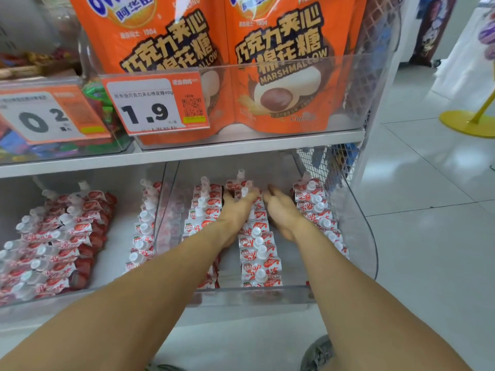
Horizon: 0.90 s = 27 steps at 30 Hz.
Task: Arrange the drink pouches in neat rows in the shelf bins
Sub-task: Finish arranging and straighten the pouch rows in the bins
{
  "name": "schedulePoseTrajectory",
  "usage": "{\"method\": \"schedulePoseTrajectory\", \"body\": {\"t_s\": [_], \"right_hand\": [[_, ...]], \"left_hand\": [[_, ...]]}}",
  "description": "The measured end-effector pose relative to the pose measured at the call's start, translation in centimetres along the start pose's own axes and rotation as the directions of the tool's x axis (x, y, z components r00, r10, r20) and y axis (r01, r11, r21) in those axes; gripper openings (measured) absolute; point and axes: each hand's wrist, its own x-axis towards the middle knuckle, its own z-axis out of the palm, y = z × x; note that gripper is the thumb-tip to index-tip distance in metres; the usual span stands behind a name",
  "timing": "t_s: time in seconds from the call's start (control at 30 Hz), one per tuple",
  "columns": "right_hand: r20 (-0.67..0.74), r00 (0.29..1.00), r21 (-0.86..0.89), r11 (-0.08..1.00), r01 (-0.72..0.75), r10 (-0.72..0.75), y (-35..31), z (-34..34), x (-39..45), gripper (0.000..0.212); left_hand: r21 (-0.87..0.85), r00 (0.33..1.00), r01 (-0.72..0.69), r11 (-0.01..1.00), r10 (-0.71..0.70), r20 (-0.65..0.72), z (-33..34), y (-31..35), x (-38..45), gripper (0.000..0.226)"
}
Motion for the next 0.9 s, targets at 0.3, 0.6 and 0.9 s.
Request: {"method": "schedulePoseTrajectory", "body": {"t_s": [0.3,0.6,0.9], "right_hand": [[-0.032,0.997,0.208,0.976,-0.063,0.072,2.0,0.9,2.6,0.053],[-0.006,0.998,0.254,0.965,-0.064,0.067,1.9,1.0,2.8,0.053],[-0.102,0.995,0.1,0.995,0.031,-0.02,2.6,0.7,3.4,0.052]], "left_hand": [[0.141,0.997,-0.061,0.988,0.054,0.048,-0.5,-0.3,0.5,0.069],[0.007,0.995,0.002,1.0,-0.003,0.103,1.0,-0.1,1.4,0.088],[0.142,0.996,-0.077,0.987,0.069,0.064,1.5,-0.7,2.0,0.074]]}}
